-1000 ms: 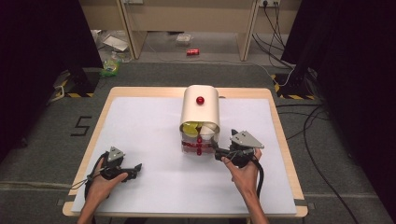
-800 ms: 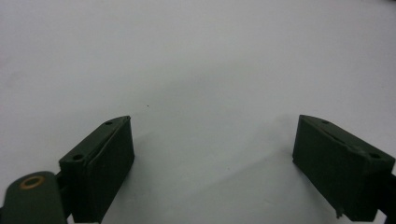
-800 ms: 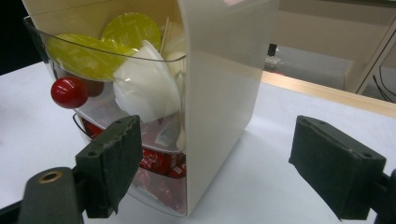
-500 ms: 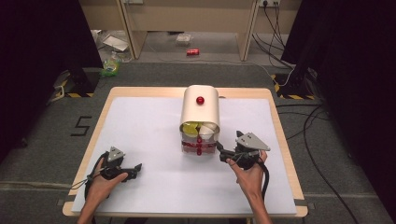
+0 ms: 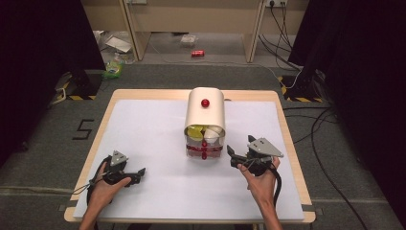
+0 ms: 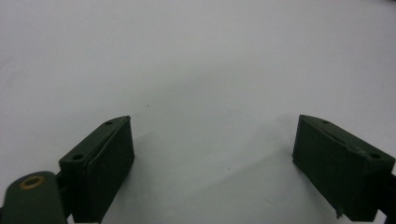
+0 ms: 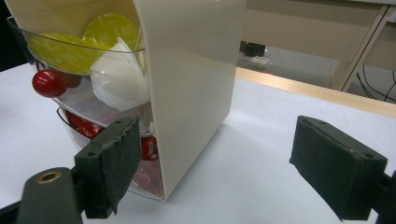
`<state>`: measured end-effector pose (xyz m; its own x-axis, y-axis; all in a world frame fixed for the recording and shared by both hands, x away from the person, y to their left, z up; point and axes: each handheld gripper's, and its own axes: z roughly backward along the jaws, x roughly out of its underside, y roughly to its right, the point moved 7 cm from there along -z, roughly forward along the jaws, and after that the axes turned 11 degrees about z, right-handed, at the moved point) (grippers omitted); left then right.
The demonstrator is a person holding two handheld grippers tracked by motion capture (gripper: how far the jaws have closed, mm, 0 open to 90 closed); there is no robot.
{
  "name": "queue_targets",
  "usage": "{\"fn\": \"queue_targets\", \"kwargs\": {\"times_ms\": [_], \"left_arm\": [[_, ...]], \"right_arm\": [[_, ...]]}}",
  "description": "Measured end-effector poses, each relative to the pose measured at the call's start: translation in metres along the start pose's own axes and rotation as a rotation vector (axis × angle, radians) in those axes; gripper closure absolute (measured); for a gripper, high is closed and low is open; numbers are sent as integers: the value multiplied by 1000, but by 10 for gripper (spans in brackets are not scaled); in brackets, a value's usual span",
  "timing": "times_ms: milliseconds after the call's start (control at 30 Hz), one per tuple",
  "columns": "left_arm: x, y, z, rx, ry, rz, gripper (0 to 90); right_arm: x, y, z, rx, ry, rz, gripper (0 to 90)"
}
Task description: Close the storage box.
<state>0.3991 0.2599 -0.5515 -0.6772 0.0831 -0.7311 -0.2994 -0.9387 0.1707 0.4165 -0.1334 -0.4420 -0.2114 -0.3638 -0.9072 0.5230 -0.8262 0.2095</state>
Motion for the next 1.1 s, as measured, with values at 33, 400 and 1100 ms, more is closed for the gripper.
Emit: {"fn": "queue_targets", "kwargs": {"times_ms": [33,400,1100], "left_arm": [[0,0,0,0,0,0,118],[0,0,0,0,0,0,118],[0,0,0,0,0,0,118]], "right_arm": [[0,0,1,2,2,2,169],[4,6,8,14,-4,1,168],[11,10,22,23,-4,-3,168]]}}
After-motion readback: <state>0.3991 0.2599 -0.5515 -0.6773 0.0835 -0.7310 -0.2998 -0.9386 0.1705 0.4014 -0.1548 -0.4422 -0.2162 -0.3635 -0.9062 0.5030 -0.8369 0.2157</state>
